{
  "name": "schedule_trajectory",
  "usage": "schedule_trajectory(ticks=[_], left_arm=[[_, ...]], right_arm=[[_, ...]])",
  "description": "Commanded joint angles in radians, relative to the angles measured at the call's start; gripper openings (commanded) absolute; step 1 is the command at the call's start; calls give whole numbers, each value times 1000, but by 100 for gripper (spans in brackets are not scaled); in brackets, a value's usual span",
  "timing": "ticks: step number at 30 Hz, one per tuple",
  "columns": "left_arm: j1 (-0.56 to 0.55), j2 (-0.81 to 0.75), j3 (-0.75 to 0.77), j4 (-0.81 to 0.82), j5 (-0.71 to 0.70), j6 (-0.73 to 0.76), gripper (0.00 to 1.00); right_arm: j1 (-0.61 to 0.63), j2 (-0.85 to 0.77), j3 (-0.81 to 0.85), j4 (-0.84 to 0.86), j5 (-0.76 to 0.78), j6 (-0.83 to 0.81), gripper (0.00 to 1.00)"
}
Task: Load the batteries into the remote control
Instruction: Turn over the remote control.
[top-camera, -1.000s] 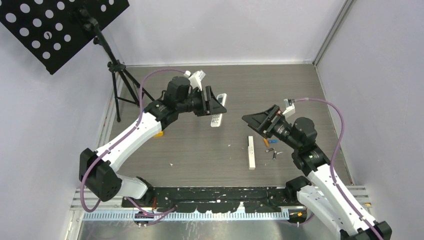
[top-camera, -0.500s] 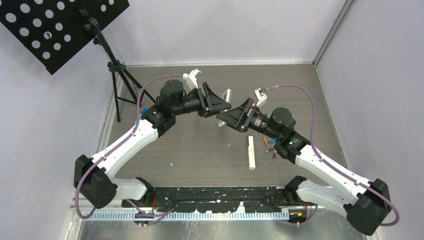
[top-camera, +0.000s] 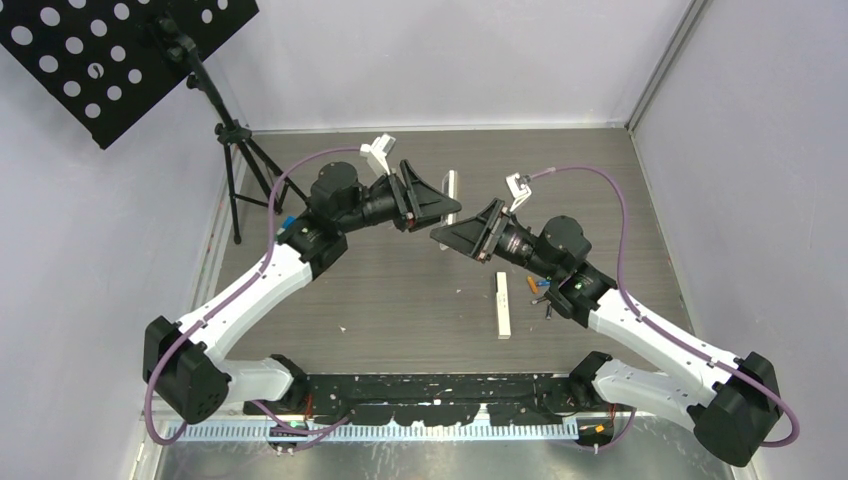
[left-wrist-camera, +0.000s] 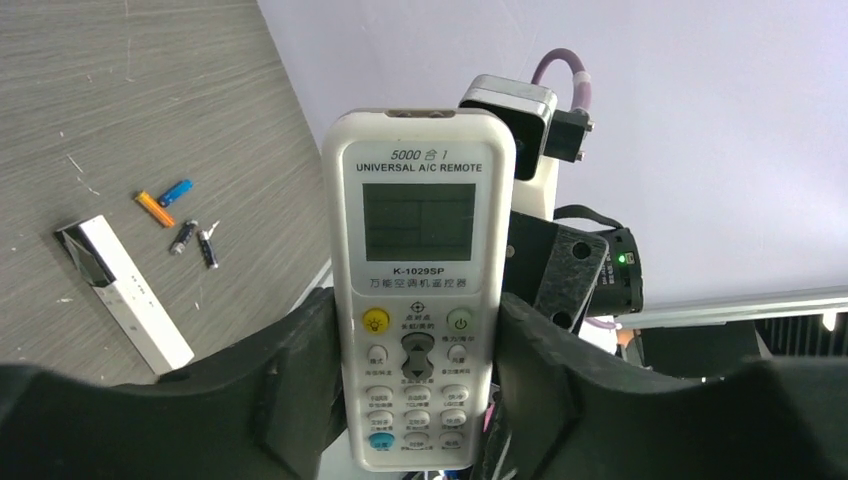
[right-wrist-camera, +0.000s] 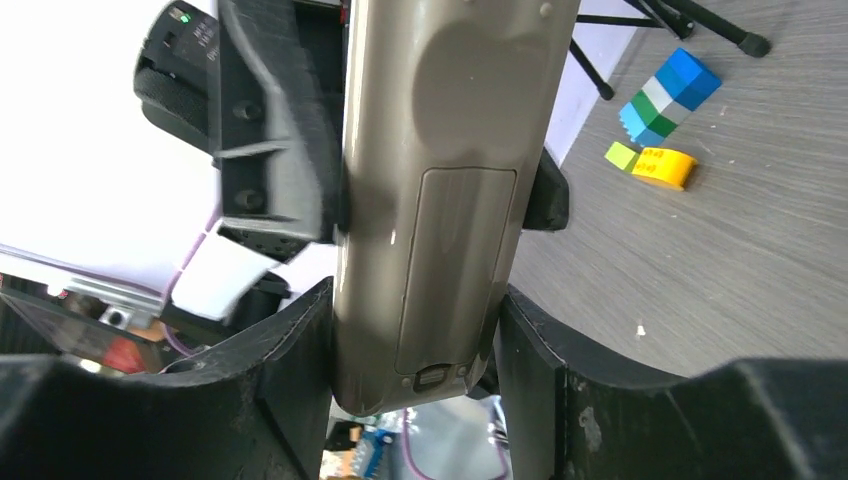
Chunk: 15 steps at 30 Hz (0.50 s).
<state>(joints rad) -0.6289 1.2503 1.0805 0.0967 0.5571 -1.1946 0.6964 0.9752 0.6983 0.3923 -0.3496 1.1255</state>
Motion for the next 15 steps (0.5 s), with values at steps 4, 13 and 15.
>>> schedule_trajectory(ticks=[4,13,15], left_arm=[[18,-54,64,-177,-42,168,85],[85,-21,159,-427,-60,255,89],[88,-18,168,-450,-58,261,87]], right_arm=[[2,-29,103,-203,-32,-436,28],[13,19,207,-504,-12,-844,27],[22,46,232,-546,14,-897,27]])
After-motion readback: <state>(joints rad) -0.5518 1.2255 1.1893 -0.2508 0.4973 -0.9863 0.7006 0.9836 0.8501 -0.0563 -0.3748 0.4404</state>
